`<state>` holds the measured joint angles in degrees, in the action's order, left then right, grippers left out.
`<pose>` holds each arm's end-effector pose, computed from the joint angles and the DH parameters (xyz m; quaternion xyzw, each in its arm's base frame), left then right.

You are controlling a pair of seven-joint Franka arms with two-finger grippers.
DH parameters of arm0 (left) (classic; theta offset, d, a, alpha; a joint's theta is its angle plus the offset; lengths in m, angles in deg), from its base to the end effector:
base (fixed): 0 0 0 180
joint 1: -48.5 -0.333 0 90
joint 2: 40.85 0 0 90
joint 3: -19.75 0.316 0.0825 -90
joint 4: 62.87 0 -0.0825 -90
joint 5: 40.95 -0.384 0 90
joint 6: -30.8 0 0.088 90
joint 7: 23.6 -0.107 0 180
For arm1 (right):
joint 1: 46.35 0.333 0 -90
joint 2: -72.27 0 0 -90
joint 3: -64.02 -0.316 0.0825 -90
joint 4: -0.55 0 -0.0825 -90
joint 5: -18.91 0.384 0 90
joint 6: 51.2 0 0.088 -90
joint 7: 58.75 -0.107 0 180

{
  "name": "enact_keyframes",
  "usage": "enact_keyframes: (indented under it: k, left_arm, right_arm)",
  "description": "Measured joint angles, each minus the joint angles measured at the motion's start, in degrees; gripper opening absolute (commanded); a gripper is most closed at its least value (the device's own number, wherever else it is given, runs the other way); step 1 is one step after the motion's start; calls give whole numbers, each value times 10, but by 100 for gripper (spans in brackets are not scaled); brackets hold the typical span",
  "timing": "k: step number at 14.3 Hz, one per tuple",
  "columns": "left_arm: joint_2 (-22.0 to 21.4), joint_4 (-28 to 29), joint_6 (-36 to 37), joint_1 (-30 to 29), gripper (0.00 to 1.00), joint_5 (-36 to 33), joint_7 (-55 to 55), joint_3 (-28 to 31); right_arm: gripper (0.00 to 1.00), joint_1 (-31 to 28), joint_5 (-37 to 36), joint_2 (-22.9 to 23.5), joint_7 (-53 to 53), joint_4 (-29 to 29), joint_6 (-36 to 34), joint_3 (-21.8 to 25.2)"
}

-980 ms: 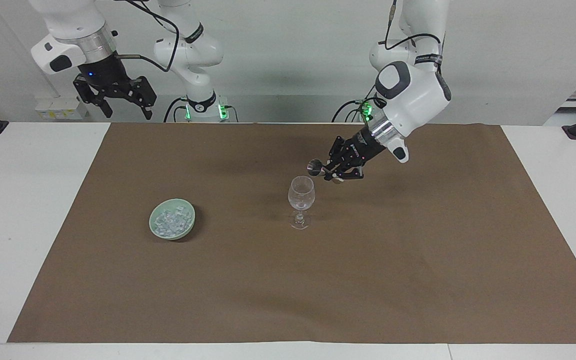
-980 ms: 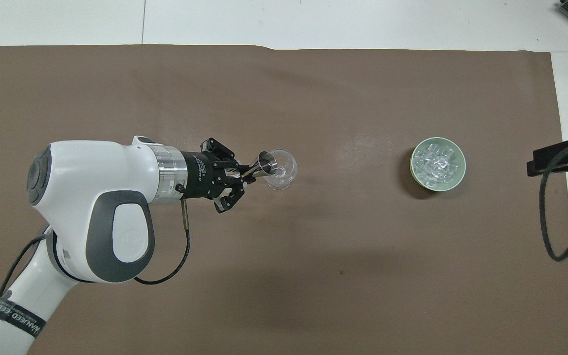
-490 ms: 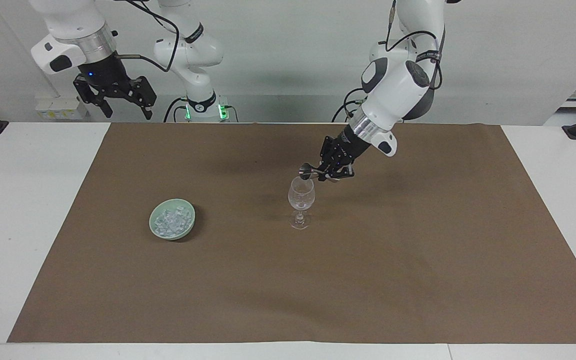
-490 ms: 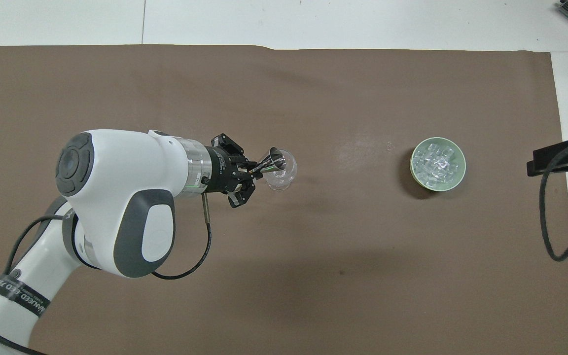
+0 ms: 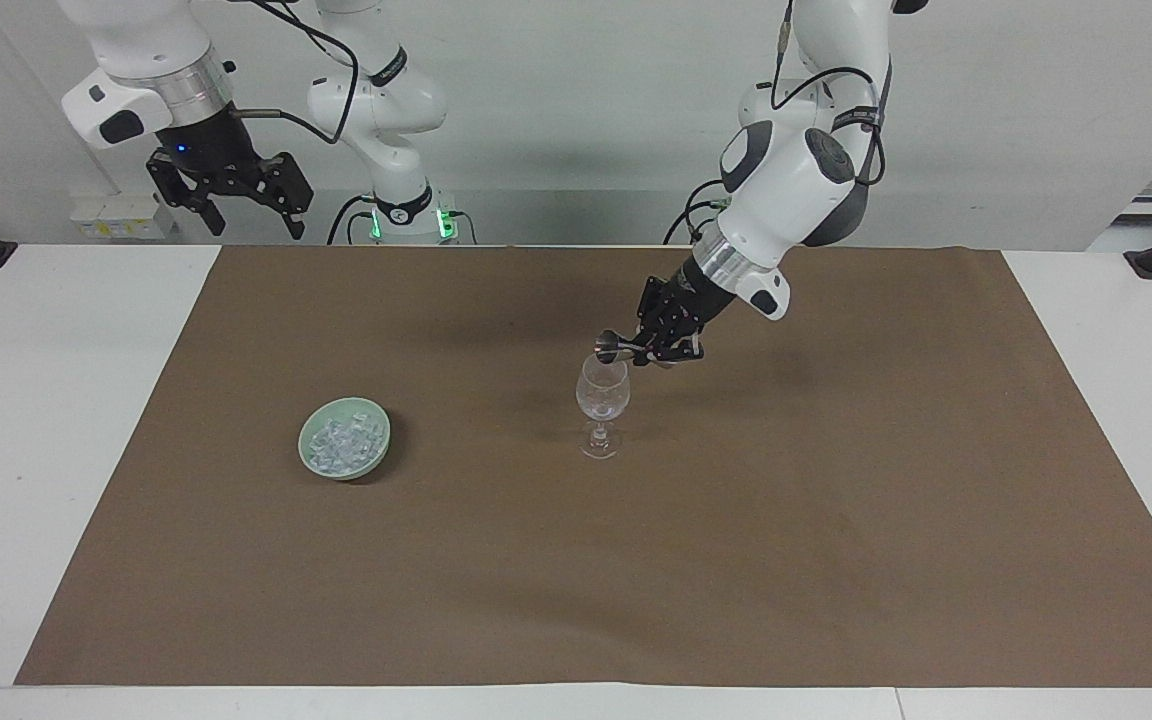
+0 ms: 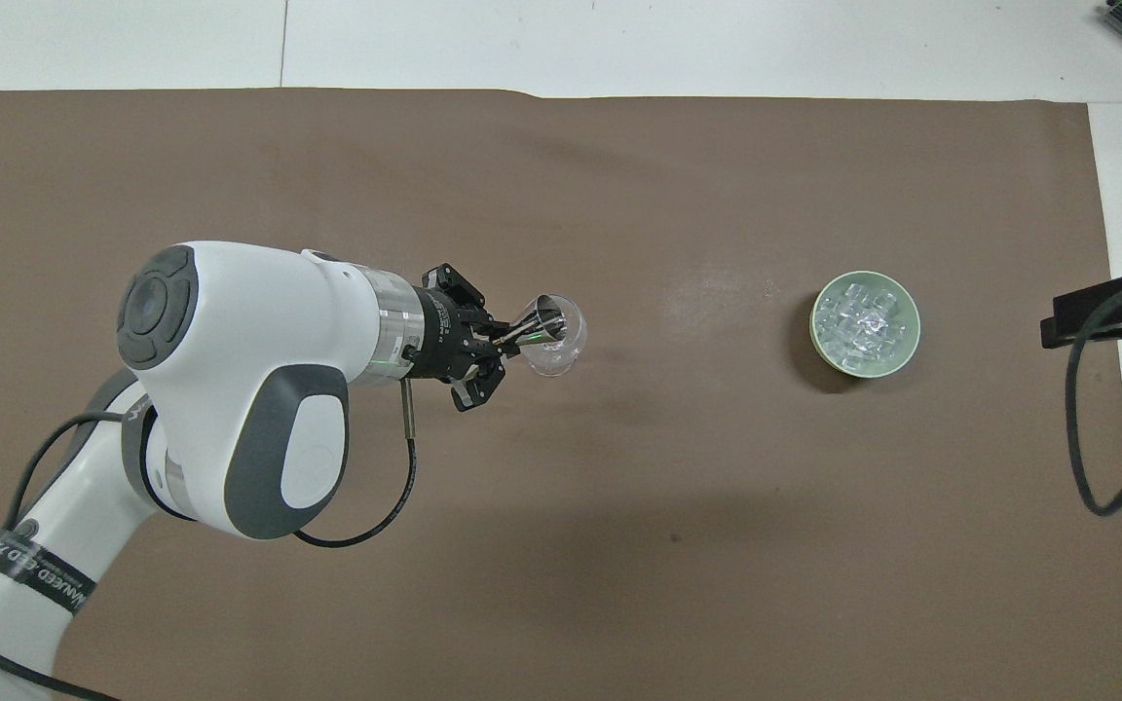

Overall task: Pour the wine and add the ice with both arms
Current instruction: 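Tilt the metal cup over the clear wine glass with the left gripper, then hold the metal cup tilted, pouring into the wine glass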

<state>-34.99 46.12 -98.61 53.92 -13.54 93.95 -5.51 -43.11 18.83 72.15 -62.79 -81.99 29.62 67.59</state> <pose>0.5217 -0.3150 0.4800 0.6074 0.7524 -0.1793 0.1813 0.5366 -0.0033 0.6722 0.9992 -0.0382 -0.0139 0.0011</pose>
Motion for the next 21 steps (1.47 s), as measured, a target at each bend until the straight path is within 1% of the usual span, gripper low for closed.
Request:
enact_keyframes:
  k: [6,8,11,14,21]
  left_arm:
    - [0,-18,50,0,0,-46,12,0]
    - [2,-22,56,0,0,-55,22,0]
    - [19,-42,59,1,0,-87,53,-3]
    - [37,-65,78,1,0,-108,73,-8]
    - [47,-94,123,2,0,-140,95,-10]
  right_arm:
    - [100,0,0,0,0,0,0,0]
    - [100,0,0,0,0,0,0,0]
    - [100,0,0,0,0,0,0,0]
    - [100,0,0,0,0,0,0,0]
    - [100,0,0,0,0,0,0,0]
